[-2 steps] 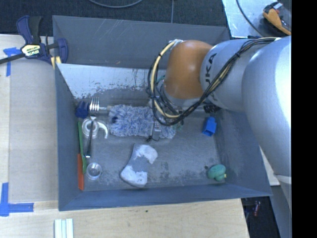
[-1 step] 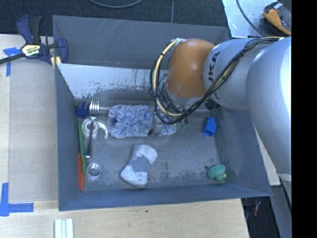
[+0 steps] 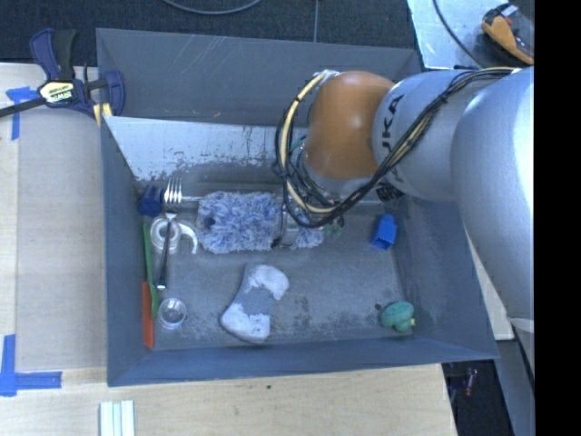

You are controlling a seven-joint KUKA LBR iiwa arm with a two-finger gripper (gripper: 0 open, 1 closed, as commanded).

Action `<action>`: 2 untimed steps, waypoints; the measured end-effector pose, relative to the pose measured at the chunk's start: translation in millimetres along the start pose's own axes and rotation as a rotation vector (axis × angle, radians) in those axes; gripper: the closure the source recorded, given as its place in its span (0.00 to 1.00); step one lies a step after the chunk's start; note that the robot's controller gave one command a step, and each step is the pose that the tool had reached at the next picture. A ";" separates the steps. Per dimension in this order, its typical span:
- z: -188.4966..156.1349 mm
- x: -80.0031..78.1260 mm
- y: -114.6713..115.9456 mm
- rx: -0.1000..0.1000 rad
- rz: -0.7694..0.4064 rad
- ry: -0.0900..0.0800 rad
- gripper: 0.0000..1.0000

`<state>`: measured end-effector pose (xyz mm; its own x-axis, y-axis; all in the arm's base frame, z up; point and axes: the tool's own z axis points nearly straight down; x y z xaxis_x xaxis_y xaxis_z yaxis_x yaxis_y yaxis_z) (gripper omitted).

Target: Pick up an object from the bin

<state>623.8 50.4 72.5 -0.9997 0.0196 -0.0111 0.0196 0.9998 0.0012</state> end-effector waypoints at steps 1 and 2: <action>-8.4 0.4 -0.1 0.000 0.000 0.000 1.00; -28.3 0.5 -0.3 0.000 0.000 0.001 1.00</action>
Offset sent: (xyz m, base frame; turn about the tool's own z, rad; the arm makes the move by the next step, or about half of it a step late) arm -0.0006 -0.0002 0.0462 0.0001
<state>623.0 50.2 100.7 -0.9997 0.0201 -0.0103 0.0201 0.9998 0.0012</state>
